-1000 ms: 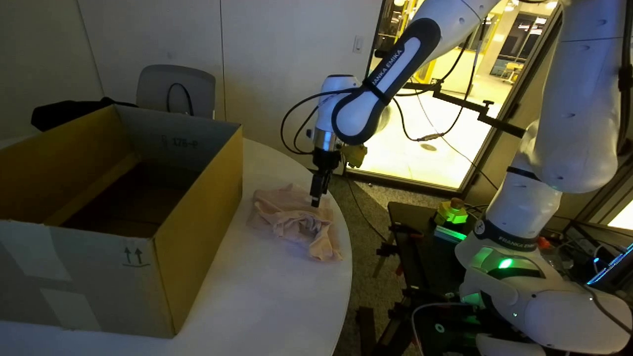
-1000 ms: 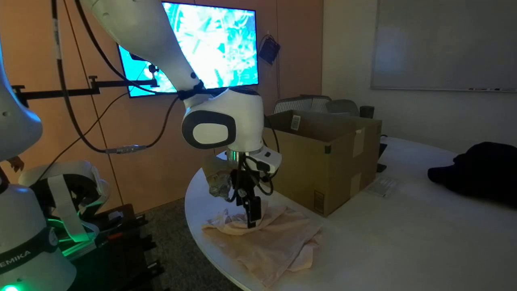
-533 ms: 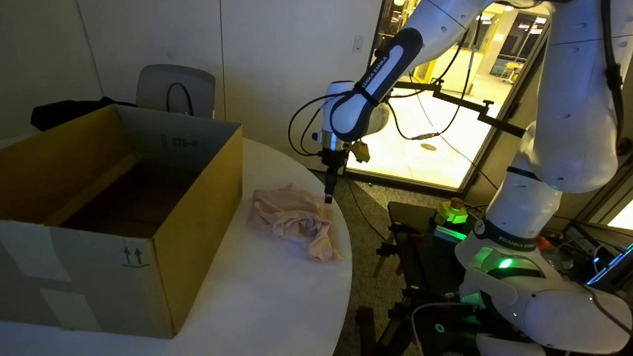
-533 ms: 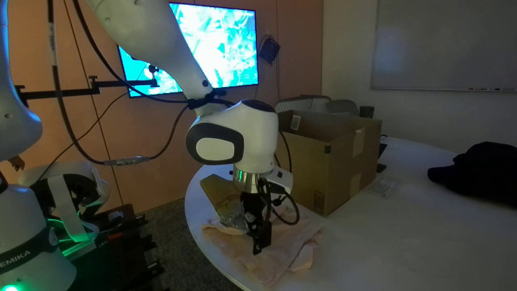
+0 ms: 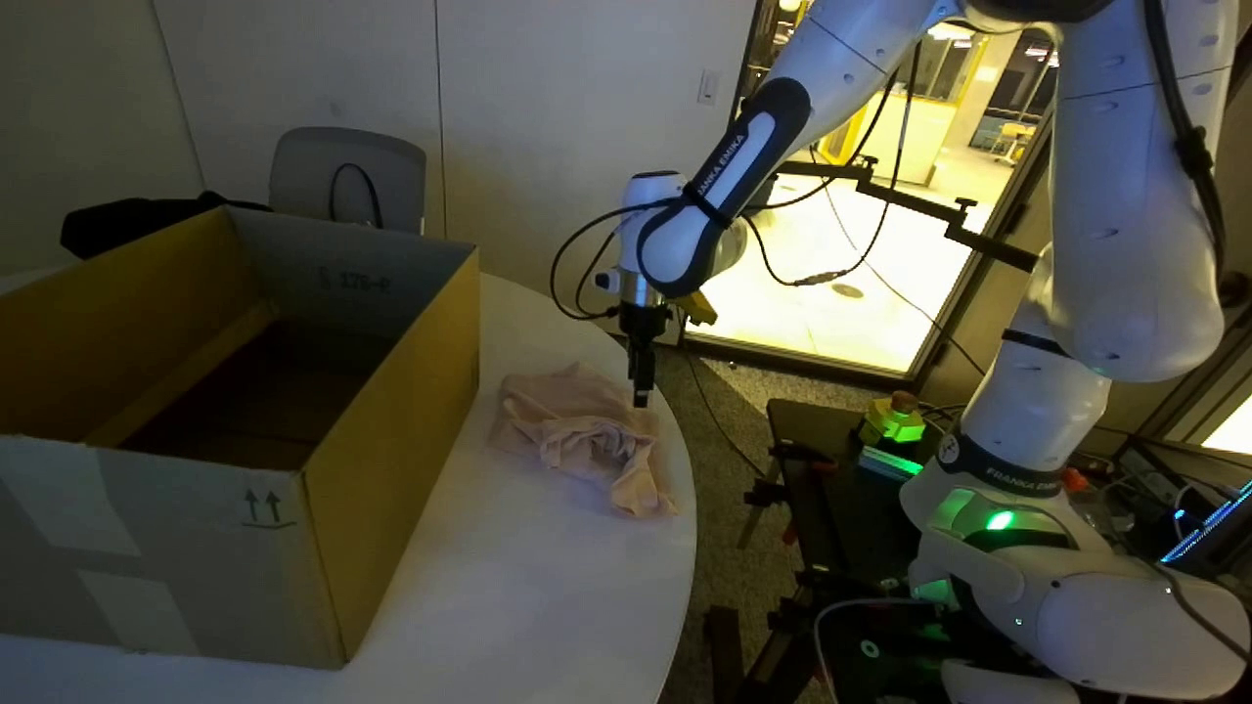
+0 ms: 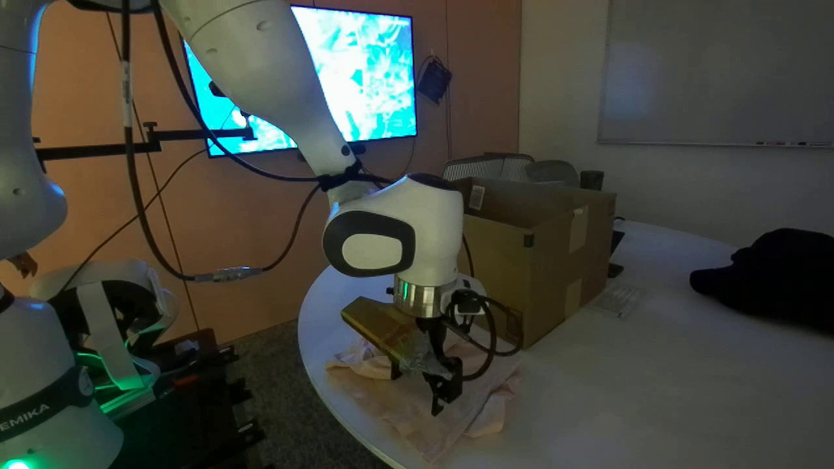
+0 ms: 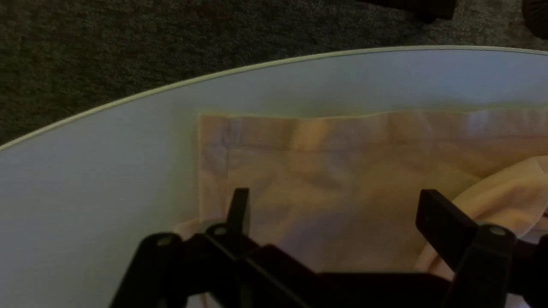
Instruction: Put the black marker on the peach towel, fold the towel then put it in the box
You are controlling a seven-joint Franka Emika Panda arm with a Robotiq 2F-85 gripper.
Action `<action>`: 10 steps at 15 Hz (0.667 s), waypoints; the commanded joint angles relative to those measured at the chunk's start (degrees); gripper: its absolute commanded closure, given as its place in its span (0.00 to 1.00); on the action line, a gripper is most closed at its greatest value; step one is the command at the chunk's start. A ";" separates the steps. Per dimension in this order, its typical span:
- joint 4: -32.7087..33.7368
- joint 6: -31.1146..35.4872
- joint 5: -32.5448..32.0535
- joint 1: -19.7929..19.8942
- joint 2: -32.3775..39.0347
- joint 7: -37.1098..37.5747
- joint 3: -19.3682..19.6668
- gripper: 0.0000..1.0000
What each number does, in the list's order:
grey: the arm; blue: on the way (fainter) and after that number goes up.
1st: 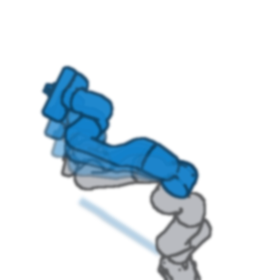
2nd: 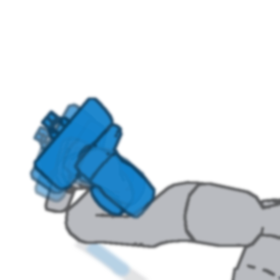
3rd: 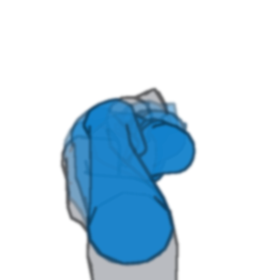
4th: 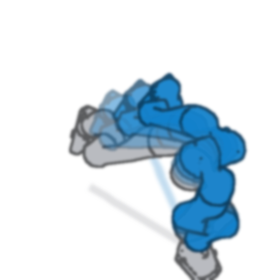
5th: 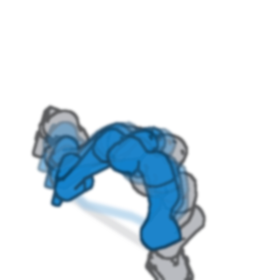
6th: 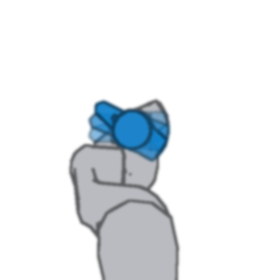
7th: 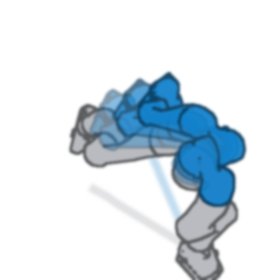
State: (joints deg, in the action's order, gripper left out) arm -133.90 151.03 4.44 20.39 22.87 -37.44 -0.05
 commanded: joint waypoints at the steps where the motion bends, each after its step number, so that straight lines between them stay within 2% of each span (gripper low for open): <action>1: 2.39 3.30 -2.84 -0.73 2.04 -4.48 -0.48 0.00; 7: 6.05 7.74 -2.71 0.28 6.92 -9.45 -2.79 0.00; 10: 8.53 7.90 -3.40 0.40 10.22 -9.80 -2.21 0.00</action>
State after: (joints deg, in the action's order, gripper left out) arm -128.78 157.72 2.32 19.94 29.26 -46.04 -2.22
